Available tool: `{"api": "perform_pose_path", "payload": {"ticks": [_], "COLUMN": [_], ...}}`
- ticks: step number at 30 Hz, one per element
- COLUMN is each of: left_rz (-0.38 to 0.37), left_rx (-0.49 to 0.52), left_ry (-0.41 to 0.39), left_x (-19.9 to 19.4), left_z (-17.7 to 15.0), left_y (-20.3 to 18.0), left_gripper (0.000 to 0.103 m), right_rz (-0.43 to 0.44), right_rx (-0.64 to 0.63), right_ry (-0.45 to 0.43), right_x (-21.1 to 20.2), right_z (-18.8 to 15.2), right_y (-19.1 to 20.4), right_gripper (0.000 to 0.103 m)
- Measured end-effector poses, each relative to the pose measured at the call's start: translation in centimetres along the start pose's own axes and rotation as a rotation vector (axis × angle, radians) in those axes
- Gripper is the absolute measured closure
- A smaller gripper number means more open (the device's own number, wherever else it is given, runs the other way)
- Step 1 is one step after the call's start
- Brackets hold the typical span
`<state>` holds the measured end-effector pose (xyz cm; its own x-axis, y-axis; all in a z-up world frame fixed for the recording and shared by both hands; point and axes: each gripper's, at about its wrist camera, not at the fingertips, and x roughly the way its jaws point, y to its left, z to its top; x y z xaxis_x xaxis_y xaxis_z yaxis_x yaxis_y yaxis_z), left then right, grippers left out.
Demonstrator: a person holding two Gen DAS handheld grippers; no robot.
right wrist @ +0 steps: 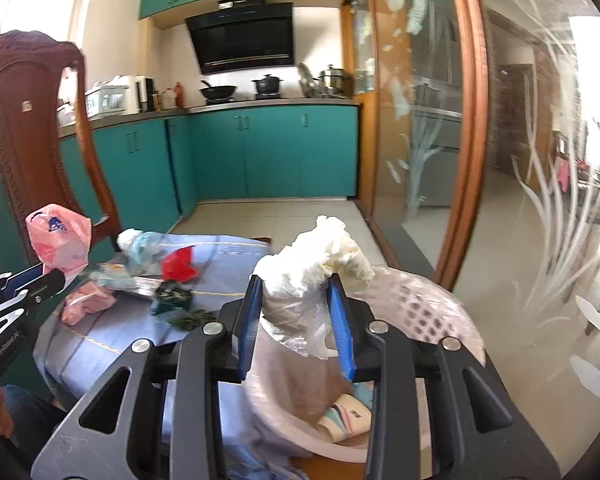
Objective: Collect trash
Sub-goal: 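Drop the tissue and pink bag into the wastebasket with both tools, then move both open tools back over the remaining trash on the table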
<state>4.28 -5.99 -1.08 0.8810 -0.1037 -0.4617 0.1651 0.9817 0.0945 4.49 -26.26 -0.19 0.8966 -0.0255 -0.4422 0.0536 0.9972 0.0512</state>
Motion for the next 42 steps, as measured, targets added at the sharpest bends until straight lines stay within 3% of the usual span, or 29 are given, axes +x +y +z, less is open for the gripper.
{"api": "perform_pose_path", "payload": {"ticks": [10,17,21,23,25,27,30,33,35,37,42], "left_rz": [-0.138,-0.358,-0.544,-0.552,-0.546,-0.53,-0.471,-0.363,-0.262,-0.142,0.078], "left_rx": [0.061,0.061,0.08,0.077,0.07,0.058,0.039,-0.004,-0.048,-0.083,-0.127], "left_ry": [0.055,0.1,0.192,0.231,0.259,0.268,0.242,0.228,0.224,0.22,0.246], "left_x": [2.4,5.0,7.9,9.4,10.6,11.0,10.7,10.5,10.6,10.6,12.3], "left_z": [-0.1,1.7,2.0,1.7,1.4,1.0,0.8,0.8,0.8,0.4,-1.4], "left_y": [-5.2,-8.7,-12.0,-12.9,-13.3,-13.0,-11.3,-8.9,-6.5,-3.4,4.6], "left_gripper": [0.082,0.082,0.081,0.081,0.072,0.046,0.033,0.029,0.029,0.028,0.027], "right_rz": [-0.092,-0.126,-0.148,-0.145,-0.143,-0.14,-0.124,-0.112,-0.104,-0.079,-0.016], "right_rx": [0.066,0.093,0.121,0.133,0.131,0.12,0.108,0.096,0.085,0.07,0.021], "right_ry": [0.029,0.036,0.048,0.059,0.067,0.069,0.08,0.113,0.15,0.158,0.155], "right_x": [-0.5,-1.0,-1.1,-1.0,-0.8,-0.5,0.5,1.9,2.9,3.4,4.0], "right_z": [-1.6,-1.9,-2.4,-2.6,-2.6,-2.5,-2.3,-2.3,-2.5,-2.6,-2.1], "right_y": [-5.5,-7.4,-8.7,-9.2,-9.3,-9.1,-8.5,-7.5,-6.8,-5.7,-2.8], "right_gripper": [0.069,0.069,0.069,0.069,0.069,0.069,0.068,0.059,0.033,0.025,0.018]}}
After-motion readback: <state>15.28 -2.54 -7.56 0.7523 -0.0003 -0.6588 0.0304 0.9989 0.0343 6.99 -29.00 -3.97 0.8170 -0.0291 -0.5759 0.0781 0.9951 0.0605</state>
